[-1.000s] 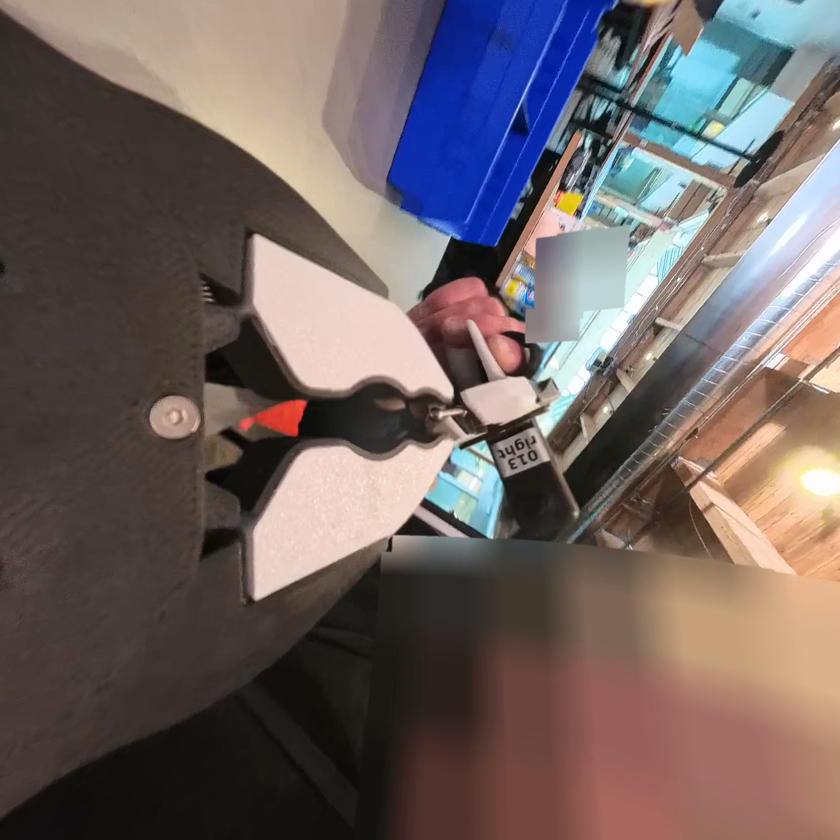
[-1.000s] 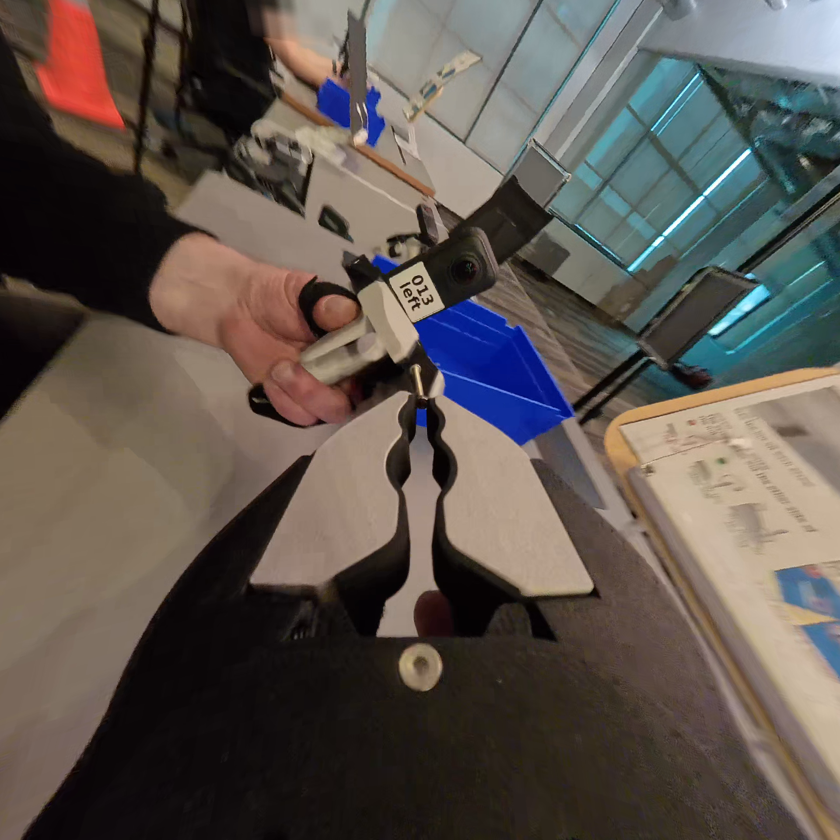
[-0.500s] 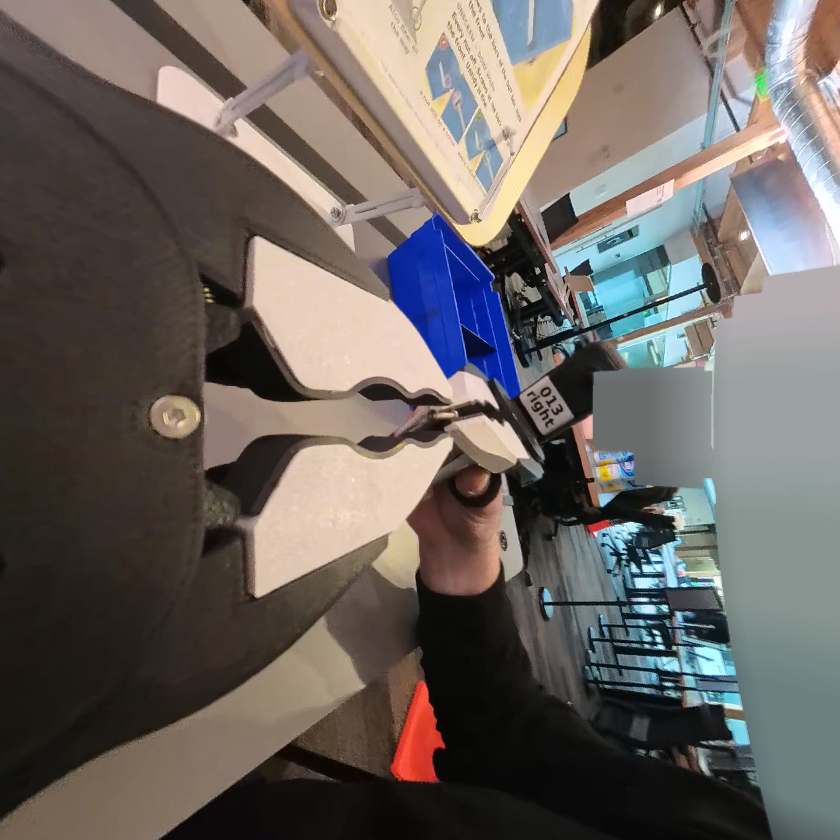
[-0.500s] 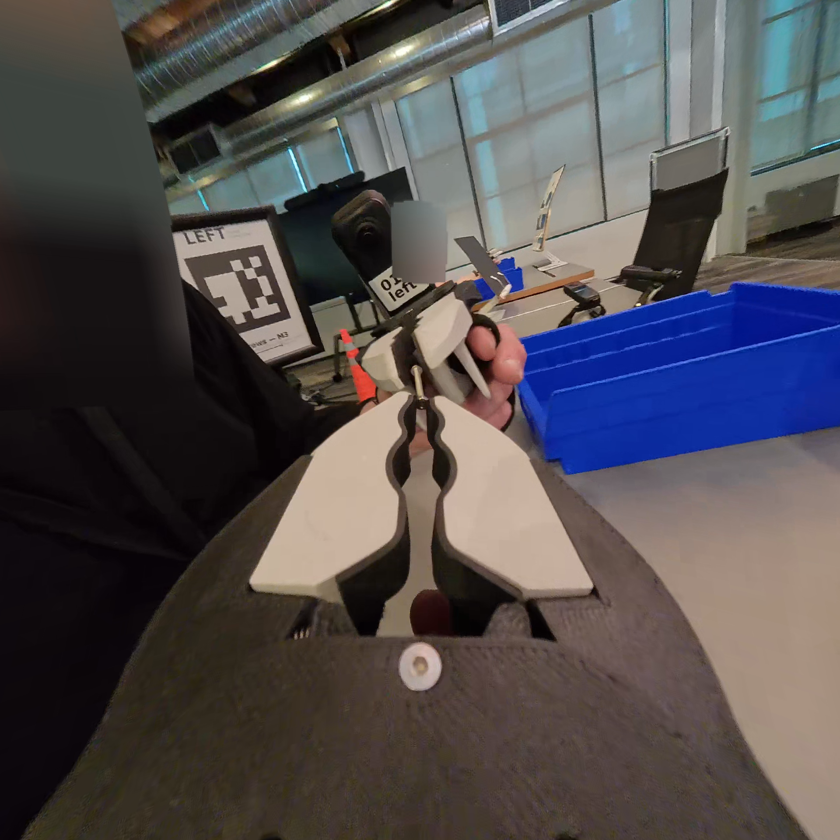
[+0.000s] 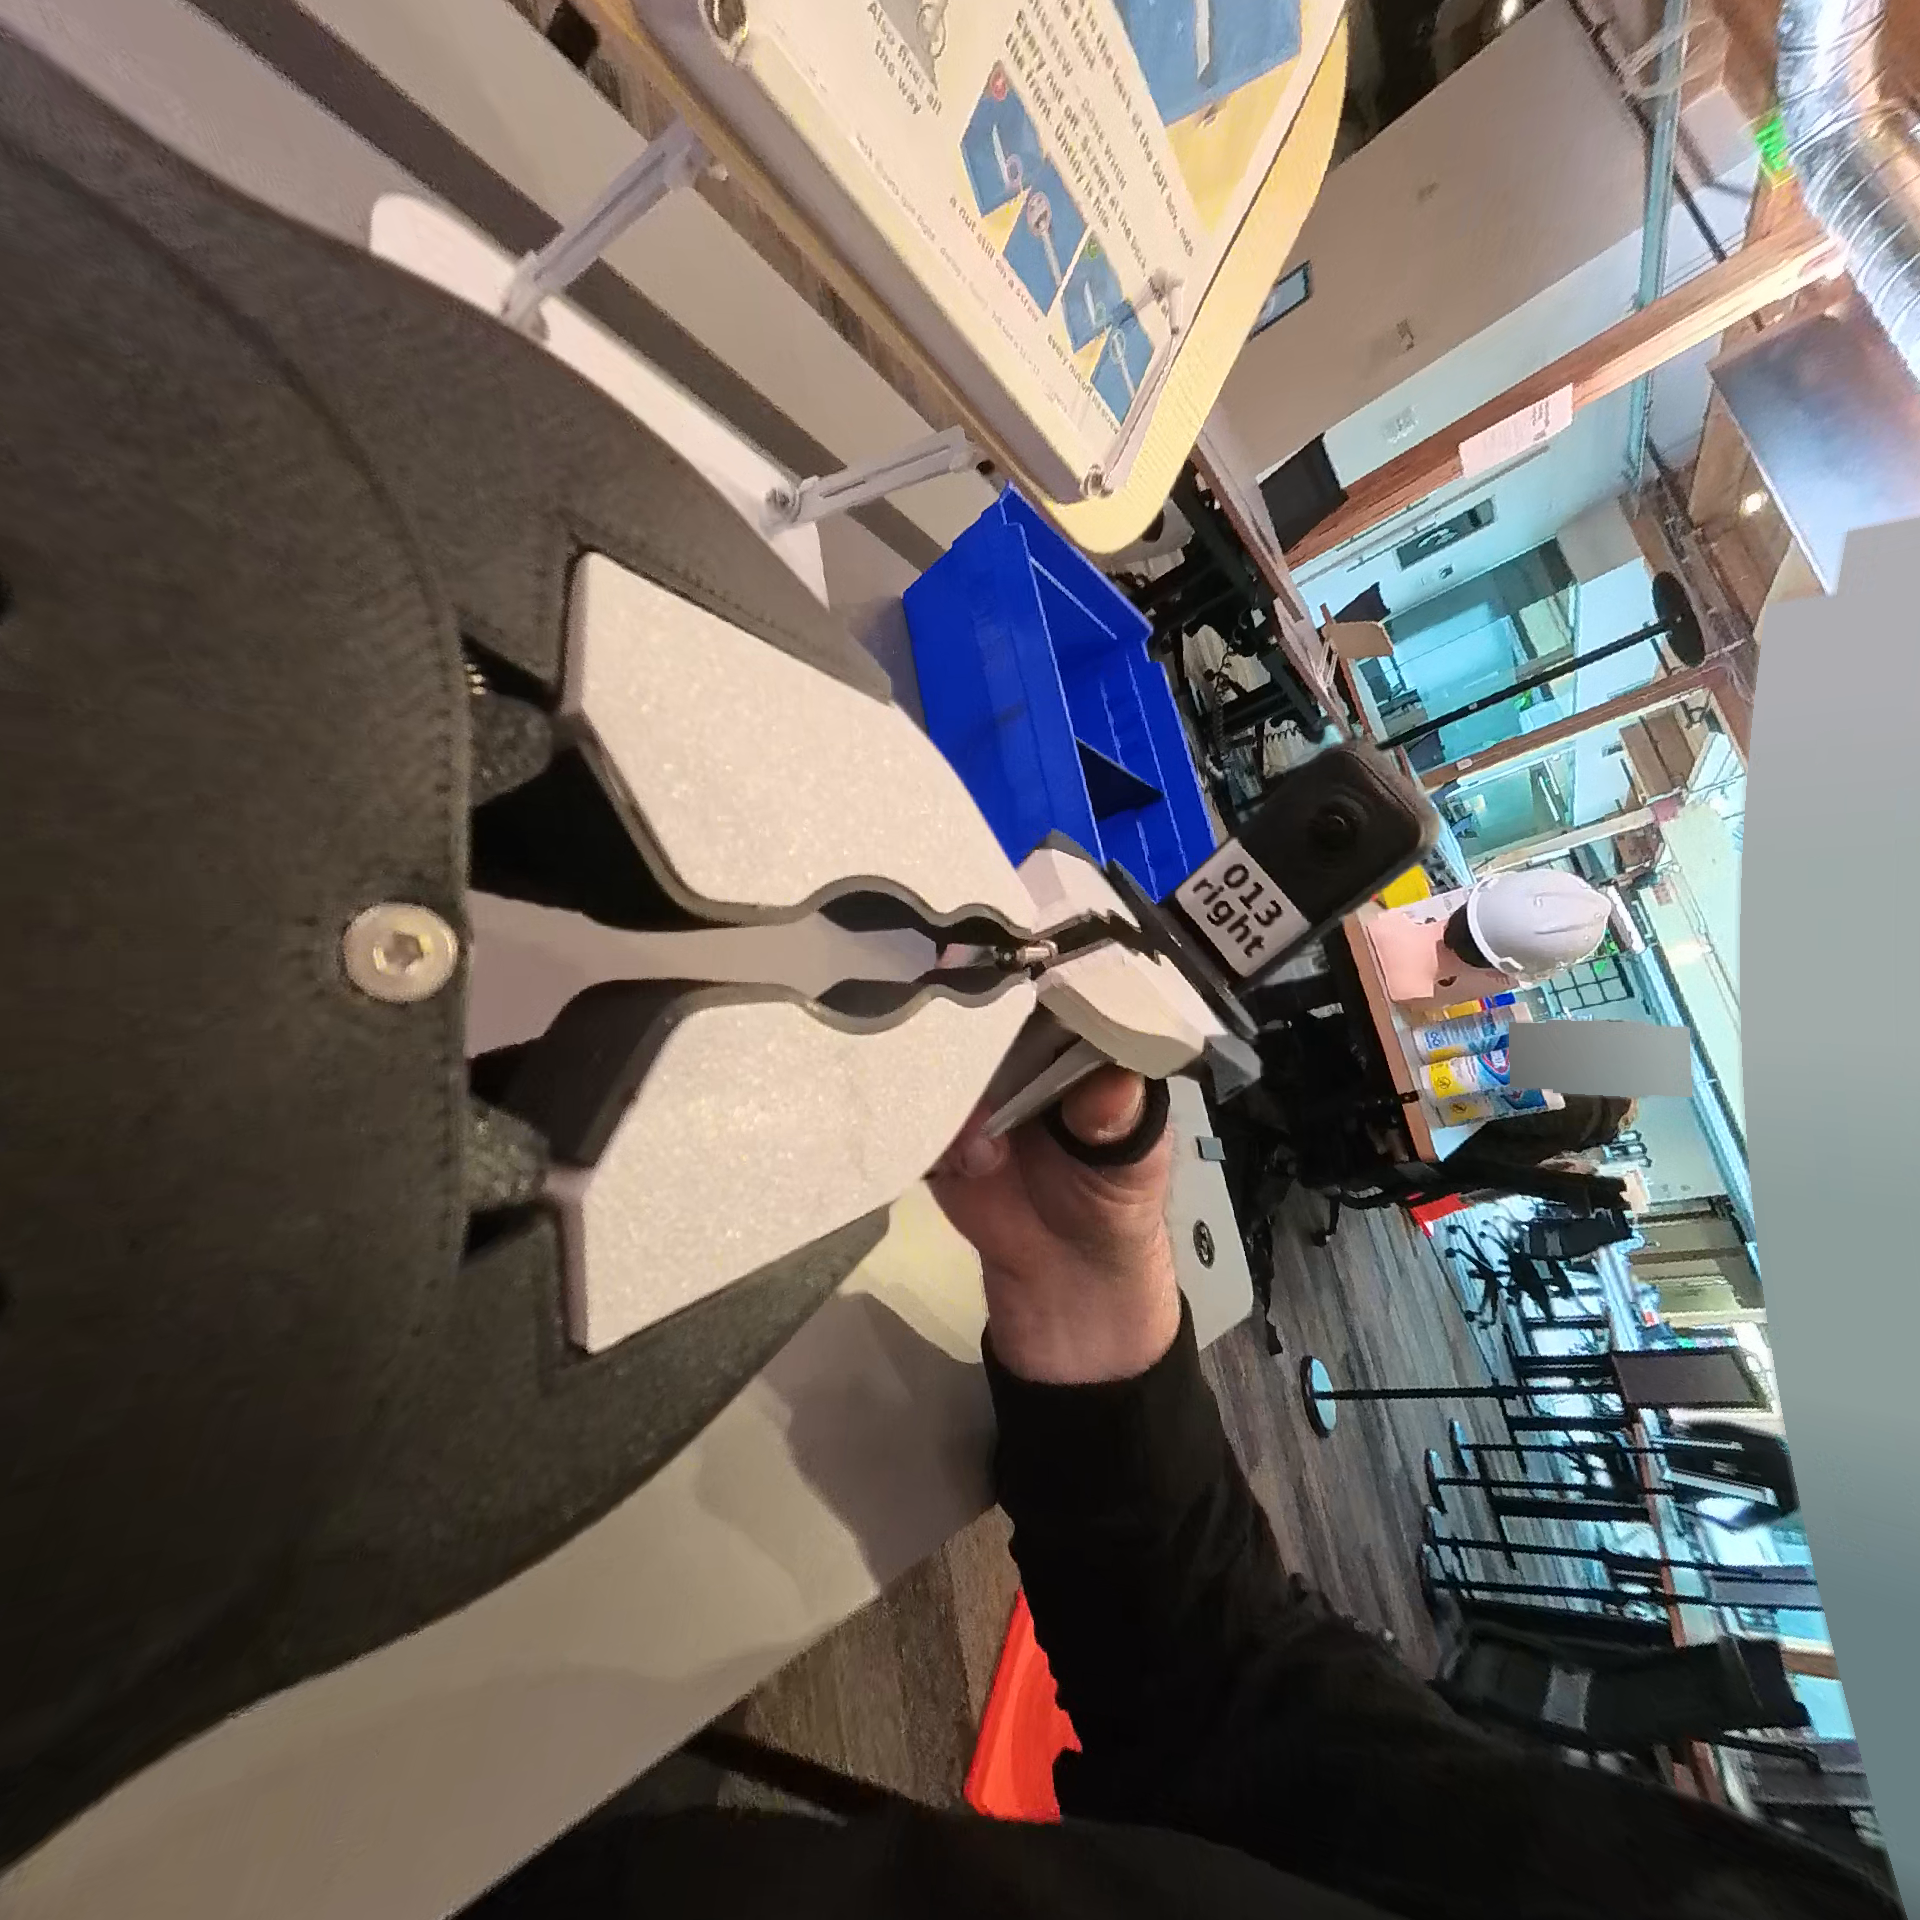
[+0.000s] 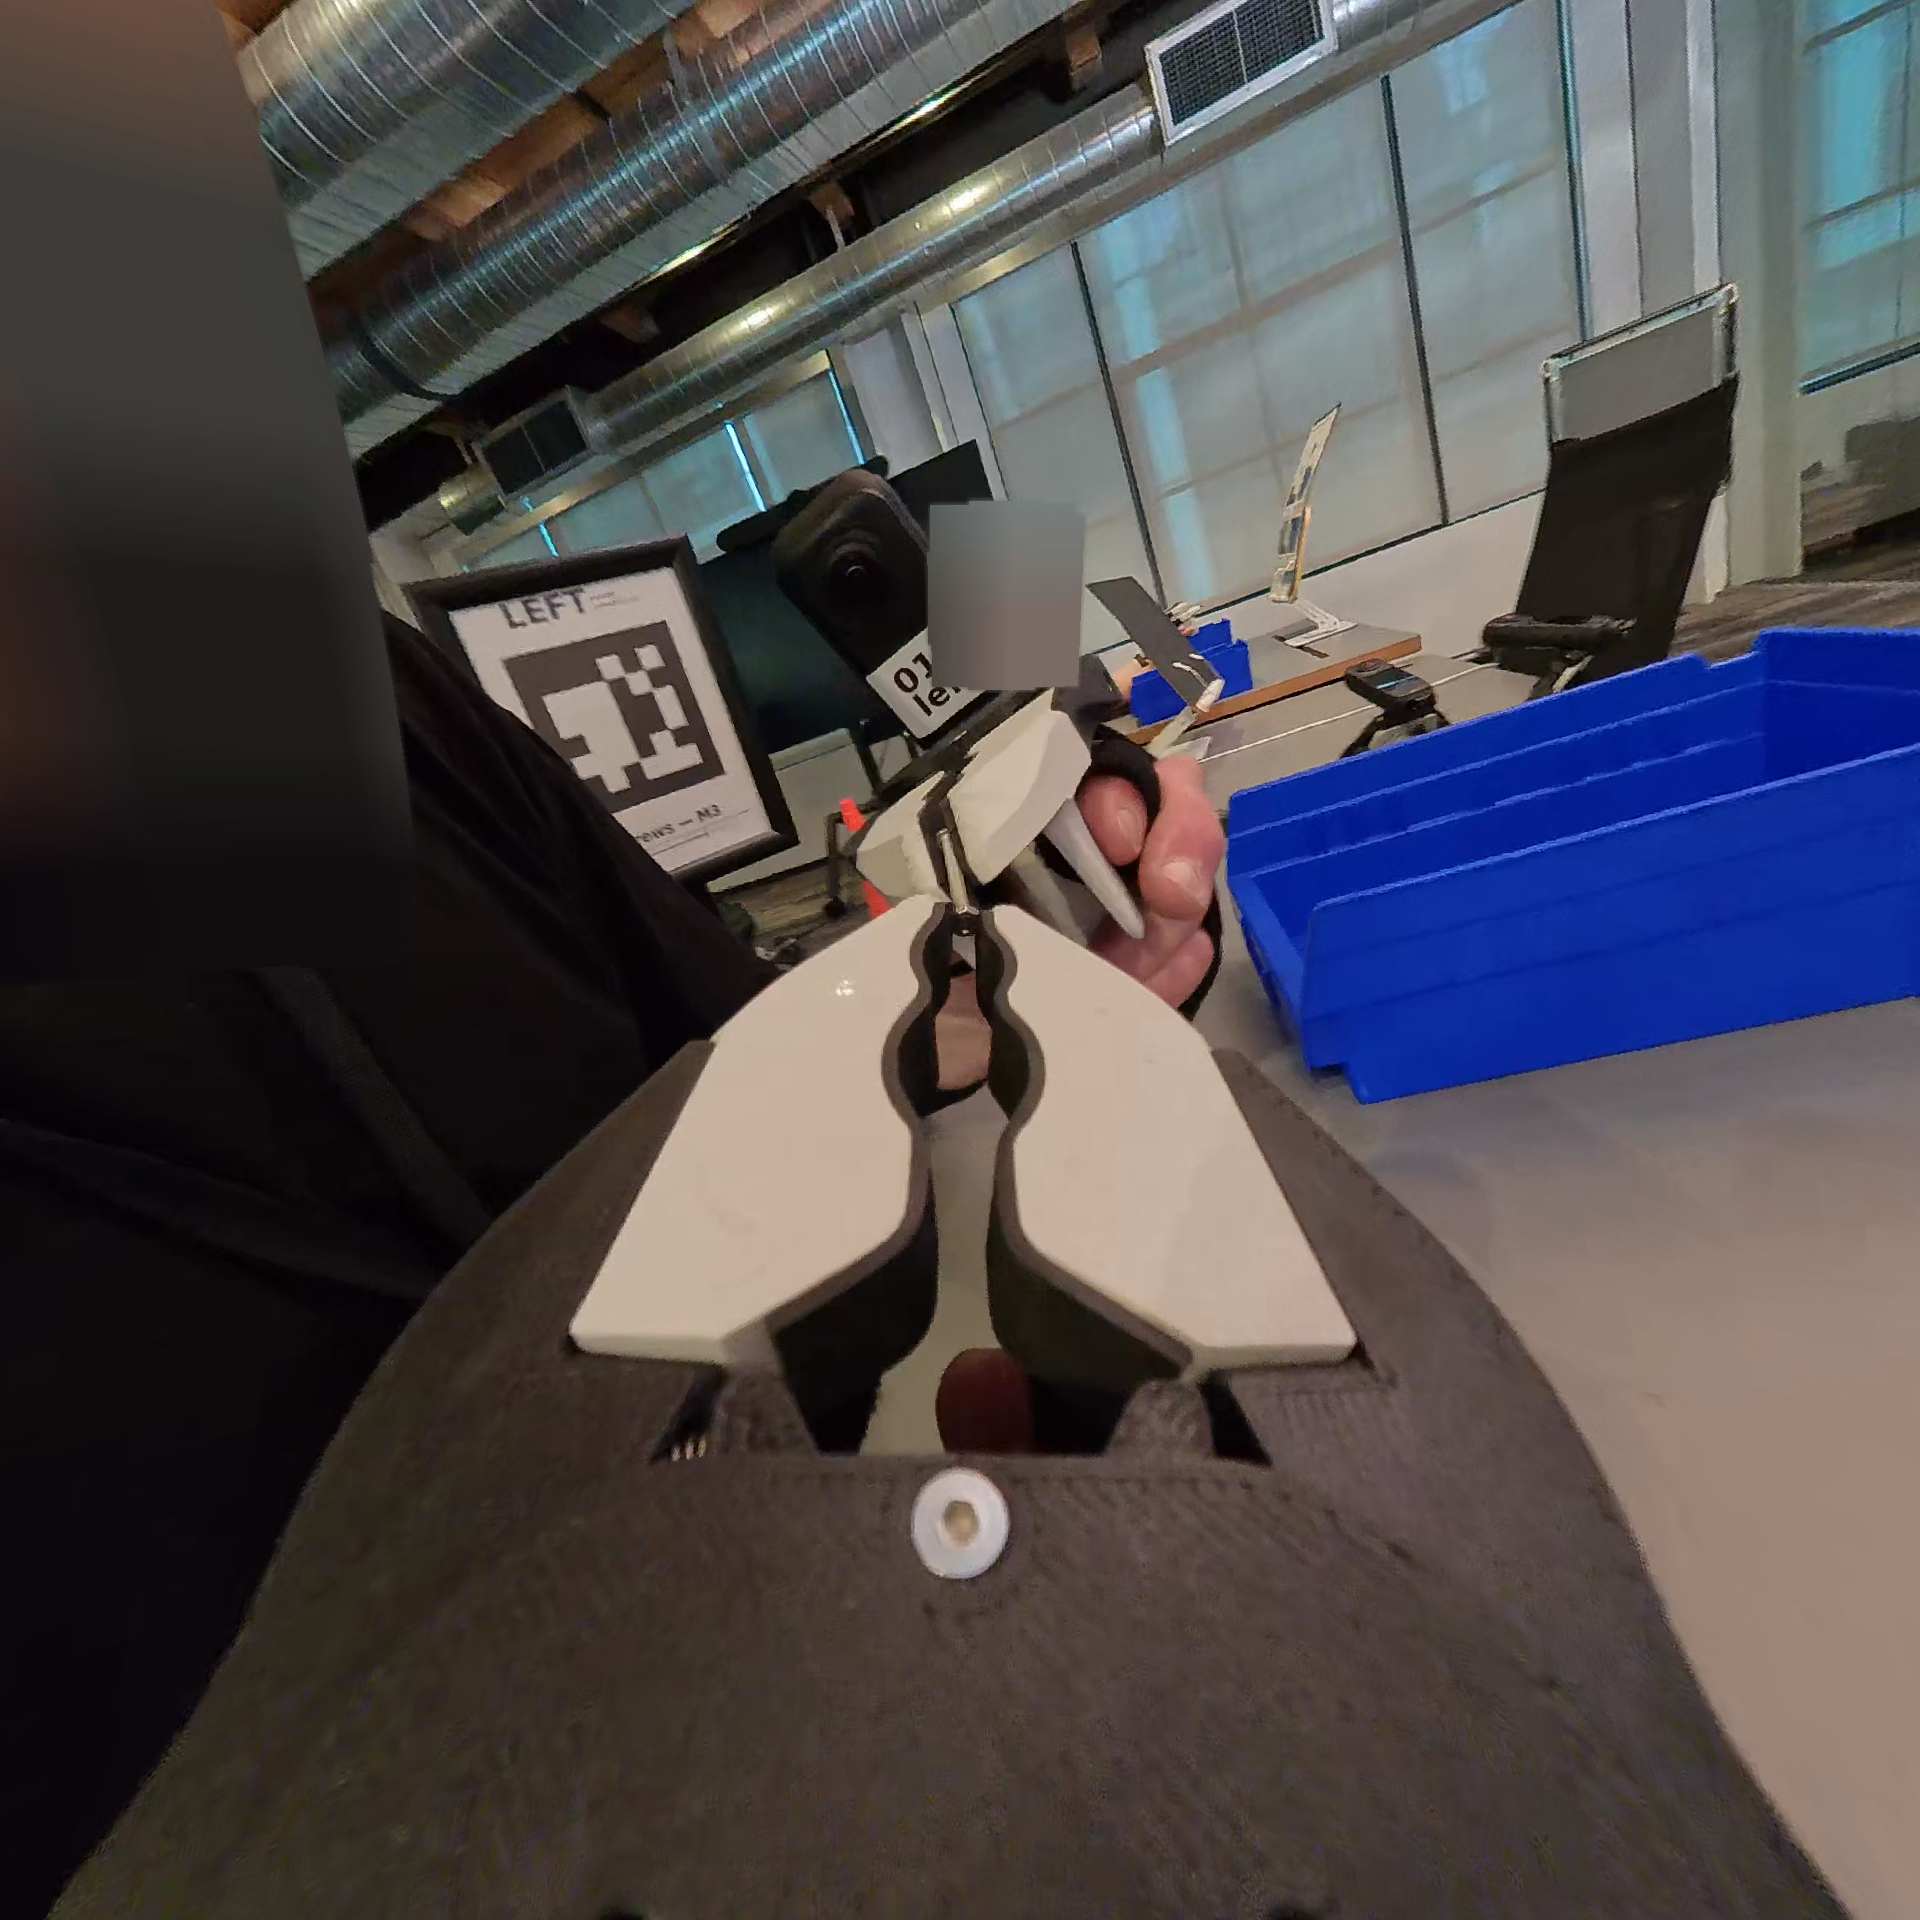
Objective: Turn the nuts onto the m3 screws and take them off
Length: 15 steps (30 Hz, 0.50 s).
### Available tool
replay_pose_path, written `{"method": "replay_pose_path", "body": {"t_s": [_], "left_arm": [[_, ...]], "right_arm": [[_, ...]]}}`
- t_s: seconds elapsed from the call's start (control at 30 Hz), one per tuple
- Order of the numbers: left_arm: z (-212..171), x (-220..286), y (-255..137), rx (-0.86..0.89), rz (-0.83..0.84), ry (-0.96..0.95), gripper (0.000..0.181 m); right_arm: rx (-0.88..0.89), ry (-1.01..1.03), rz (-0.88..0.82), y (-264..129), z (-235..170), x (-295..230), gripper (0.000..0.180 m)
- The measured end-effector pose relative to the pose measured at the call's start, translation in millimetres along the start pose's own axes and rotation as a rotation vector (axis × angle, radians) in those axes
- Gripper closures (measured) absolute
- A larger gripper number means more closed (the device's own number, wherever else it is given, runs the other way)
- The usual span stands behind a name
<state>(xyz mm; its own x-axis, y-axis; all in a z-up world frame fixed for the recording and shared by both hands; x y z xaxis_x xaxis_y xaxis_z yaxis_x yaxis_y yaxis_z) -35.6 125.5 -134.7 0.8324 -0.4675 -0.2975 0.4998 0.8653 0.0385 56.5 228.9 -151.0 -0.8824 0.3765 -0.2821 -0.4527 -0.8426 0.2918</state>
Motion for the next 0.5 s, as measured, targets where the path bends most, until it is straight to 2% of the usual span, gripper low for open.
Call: {"method": "replay_pose_path", "body": {"t_s": [0.07, 0.17, 0.33, 0.5], "left_arm": [[-1.3, -2.2, 1.5, -0.011, -0.003, -0.072, 0.178], [-4.7, -5.7, 4.3, 0.017, -0.044, -0.291, 0.178], [-19.8, -10.7, 8.5, 0.096, -0.186, -0.768, 0.178], [-29.9, -8.6, 10.4, 0.177, -0.268, -1.023, 0.178]], "right_arm": [[-0.028, -0.057, -0.044, -1.0, 1.7, -0.6, 0.175], [-0.115, -0.206, -0.127, -0.4, 6.7, -5.0, 0.175], [-0.395, -0.540, -0.304, 6.7, 15.3, -16.0, 0.175], [-0.647, -0.847, -0.441, 16.4, 16.9, -24.8, 0.175]]}}
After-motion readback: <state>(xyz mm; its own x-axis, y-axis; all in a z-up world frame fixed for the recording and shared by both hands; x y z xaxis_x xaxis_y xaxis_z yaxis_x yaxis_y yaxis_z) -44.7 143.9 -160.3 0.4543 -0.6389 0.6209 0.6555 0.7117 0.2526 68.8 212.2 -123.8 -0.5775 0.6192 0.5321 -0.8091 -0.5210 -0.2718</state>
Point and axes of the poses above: each gripper's, where its closed fingertips meet, y out along the fingers, z out of its top, x = y × z across the jaws, the point moved 7 cm from there along -y, back along the fingers, and after that the axes turned 13 degrees about z, right-handed, at the moved point
